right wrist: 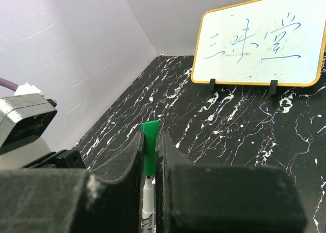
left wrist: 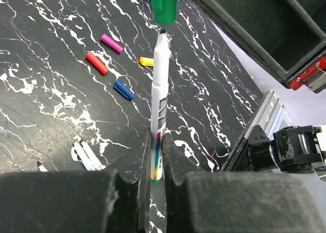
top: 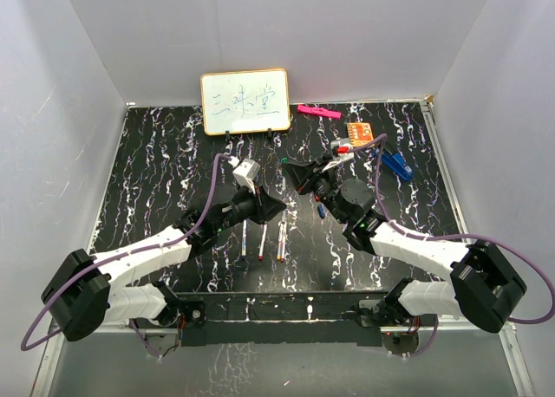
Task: Insert the pens into the pen caps
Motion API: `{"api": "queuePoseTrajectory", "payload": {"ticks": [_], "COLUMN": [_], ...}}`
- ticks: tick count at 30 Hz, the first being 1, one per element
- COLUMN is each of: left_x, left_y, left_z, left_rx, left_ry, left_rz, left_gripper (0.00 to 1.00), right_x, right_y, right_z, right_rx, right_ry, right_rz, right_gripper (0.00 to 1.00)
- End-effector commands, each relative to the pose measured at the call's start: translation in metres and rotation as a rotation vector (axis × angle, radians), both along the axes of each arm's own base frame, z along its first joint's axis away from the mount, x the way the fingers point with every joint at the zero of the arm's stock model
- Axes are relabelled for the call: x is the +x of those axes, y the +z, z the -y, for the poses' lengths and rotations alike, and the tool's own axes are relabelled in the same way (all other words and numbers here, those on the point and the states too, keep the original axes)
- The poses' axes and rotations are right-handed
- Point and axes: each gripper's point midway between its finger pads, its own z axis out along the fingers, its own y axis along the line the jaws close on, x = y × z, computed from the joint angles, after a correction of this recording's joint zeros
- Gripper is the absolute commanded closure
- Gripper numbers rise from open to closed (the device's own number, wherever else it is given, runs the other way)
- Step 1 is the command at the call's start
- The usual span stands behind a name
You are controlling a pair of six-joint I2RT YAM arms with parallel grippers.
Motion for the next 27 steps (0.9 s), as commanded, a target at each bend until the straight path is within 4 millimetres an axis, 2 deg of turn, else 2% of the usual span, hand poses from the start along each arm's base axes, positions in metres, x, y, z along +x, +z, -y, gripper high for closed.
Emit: {"api": "queuePoseTrajectory", "payload": {"ticks": [1,19,27], "left_x": [0.0,0.004,0.004], "left_y": [0.022,0.018,0.03], "left_z": [0.002,0.0,0.001], "left_rx": [-0.044,-0.038,-0.074], "left_ry": [-0.004,0.024,0.027], "left_rz": [0.061,0.053,0.076], "left_gripper": [1.0,1.0,1.0], "right_x": [-0.002,-0.007,-0.012], "right_y": [0.017,0.007,-0.009], "right_z": [0.002,-0.002,-0.007], "right_rx": [0.057,0.077,0.075], "right_ry": [0.002,0.036,0.071], "right_rz": [0.048,0.012,-0.011], "right_gripper": [1.0,1.0,1.0]}}
